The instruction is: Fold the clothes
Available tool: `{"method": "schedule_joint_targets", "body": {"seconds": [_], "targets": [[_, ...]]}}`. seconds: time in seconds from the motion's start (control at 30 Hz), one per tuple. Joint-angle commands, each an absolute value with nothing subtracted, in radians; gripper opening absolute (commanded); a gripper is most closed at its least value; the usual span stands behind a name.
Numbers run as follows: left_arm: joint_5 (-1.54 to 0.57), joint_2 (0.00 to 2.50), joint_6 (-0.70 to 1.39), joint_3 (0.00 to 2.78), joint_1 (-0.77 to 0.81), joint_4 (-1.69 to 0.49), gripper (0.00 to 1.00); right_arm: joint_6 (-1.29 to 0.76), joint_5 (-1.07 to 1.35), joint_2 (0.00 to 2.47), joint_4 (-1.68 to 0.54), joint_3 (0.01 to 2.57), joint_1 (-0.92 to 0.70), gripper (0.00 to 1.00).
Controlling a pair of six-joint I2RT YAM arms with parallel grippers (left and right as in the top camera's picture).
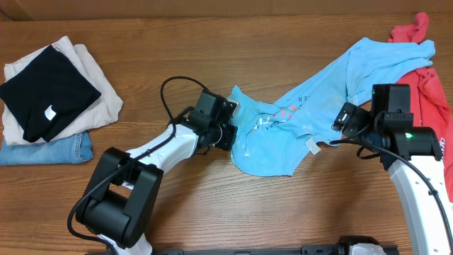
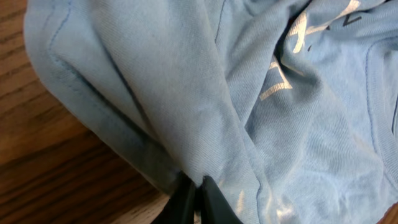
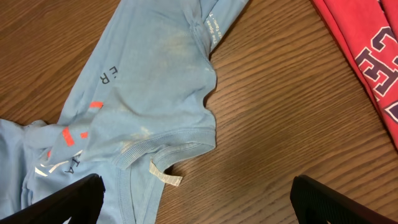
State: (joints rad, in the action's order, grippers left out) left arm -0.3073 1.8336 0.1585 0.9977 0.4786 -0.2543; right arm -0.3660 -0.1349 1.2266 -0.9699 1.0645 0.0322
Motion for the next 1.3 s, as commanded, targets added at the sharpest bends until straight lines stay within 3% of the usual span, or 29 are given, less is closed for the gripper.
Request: {"method": "schedule_joint_targets", "body": {"seconds": [0.0,0.3,0.53,0.67,0.7,0.73,0.93,1.1,1.27], "targets": [[-0.313,1.847,0.157,1.018,0.492,-0.25,0.04,-0.371,-0.134,1.216,-0.968,1.082,0.035,1.0],[-0.214,1.807,0.154,1.093,0.444,-0.309,0.04,-0.371,-0.134,1.216,-0.967,1.082,0.035,1.0],[-0.012,1.756,0.047,1.406,0.228,-0.484,0.04,-0.371,-0.134,1.216,-0.966,1.082,0.035,1.0],[-0.019,1.756,0.135,1.571,0.075,-0.546,0.04,-0.371,-0.134,1.216,-0.966,1.082,0.035,1.0],[-0.031,1.756,0.19,1.602,0.037,-0.562,0.16,-0.371,-0.134,1.216,-0.967,1.082,0.035,1.0],[-0.105,1.756,0.241,1.633,-0.015,-0.577,0.98,-0.371,-0.134,1.216,-0.967,1.082,0.035,1.0],[-0.368,1.763,0.243,1.638,-0.037,-0.688,1.0,-0.371,-0.134,1.216,-0.967,1.082,0.035,1.0],[-0.386,1.804,0.219,1.636,0.089,-0.766,1.0,-0.371,-0.134,1.216,-0.967,1.082,0.035,1.0],[-0.368,1.865,0.177,1.636,0.263,-0.709,1.0,-0.371,-0.134,1.216,-0.97,1.082,0.035,1.0]]}}
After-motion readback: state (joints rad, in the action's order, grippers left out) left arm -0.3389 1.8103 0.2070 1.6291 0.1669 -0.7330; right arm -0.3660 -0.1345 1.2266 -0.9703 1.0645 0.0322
